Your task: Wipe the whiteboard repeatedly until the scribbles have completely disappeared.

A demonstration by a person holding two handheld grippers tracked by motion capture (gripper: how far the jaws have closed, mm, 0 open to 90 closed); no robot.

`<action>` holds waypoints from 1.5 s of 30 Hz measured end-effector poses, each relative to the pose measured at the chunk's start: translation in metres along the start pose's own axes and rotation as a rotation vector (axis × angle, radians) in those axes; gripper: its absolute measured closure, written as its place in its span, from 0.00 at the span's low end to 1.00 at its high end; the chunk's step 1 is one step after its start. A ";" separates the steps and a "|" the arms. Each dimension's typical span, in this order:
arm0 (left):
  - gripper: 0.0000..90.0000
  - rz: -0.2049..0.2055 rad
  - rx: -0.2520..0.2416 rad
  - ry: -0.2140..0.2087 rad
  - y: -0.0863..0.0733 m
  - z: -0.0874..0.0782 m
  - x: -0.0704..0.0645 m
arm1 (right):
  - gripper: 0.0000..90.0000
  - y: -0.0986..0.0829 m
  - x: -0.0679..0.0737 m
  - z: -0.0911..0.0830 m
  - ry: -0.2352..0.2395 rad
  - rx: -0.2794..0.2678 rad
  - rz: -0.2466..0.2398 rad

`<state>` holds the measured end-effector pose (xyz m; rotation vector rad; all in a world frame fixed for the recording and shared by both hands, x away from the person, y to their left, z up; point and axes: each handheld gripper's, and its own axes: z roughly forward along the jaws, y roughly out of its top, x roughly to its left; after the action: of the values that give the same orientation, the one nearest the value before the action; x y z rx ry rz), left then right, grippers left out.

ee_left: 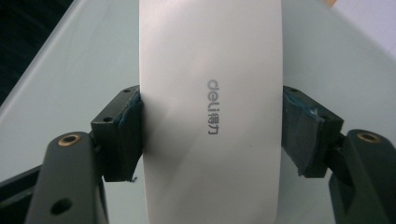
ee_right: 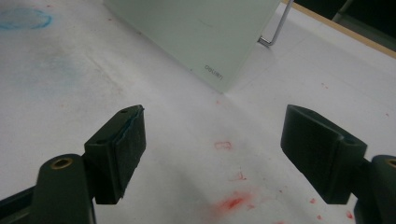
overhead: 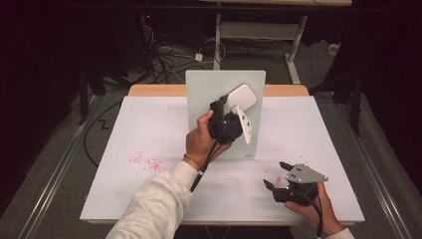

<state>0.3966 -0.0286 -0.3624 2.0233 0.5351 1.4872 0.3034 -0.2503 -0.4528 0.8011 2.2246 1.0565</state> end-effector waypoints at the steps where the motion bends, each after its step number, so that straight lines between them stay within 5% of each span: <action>1: 0.32 0.008 -0.005 -0.006 0.006 0.002 -0.003 | 0.25 0.000 0.000 0.000 0.002 0.002 -0.001; 6: 0.32 0.099 -0.004 -0.057 0.029 0.008 -0.032 | 0.25 -0.001 0.001 0.000 0.009 0.003 0.000; 9: 0.32 0.099 -0.009 -0.061 0.029 0.008 -0.034 | 0.25 -0.001 -0.001 -0.001 0.006 0.000 0.002; 13: 0.32 0.048 -0.016 -0.062 0.026 0.006 -0.017 | 0.25 -0.001 -0.002 -0.003 0.000 -0.004 0.008; 20: 0.32 -0.117 -0.024 -0.067 0.013 0.000 0.035 | 0.25 -0.001 -0.001 -0.003 0.004 0.000 0.011; 25: 0.32 -0.188 -0.005 -0.061 -0.005 -0.006 0.055 | 0.25 0.000 -0.001 -0.003 0.001 -0.006 0.004; 38: 0.32 -0.152 0.024 -0.064 -0.060 -0.018 0.037 | 0.25 0.002 -0.002 -0.002 -0.015 -0.011 0.011; 45: 0.32 -0.119 0.043 -0.062 -0.073 -0.021 0.025 | 0.25 0.001 -0.002 -0.002 -0.015 -0.009 0.006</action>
<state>0.3846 0.0469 -0.3873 2.0263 0.6546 1.3488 0.3037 -0.2522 -0.4502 0.8102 2.2042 1.0594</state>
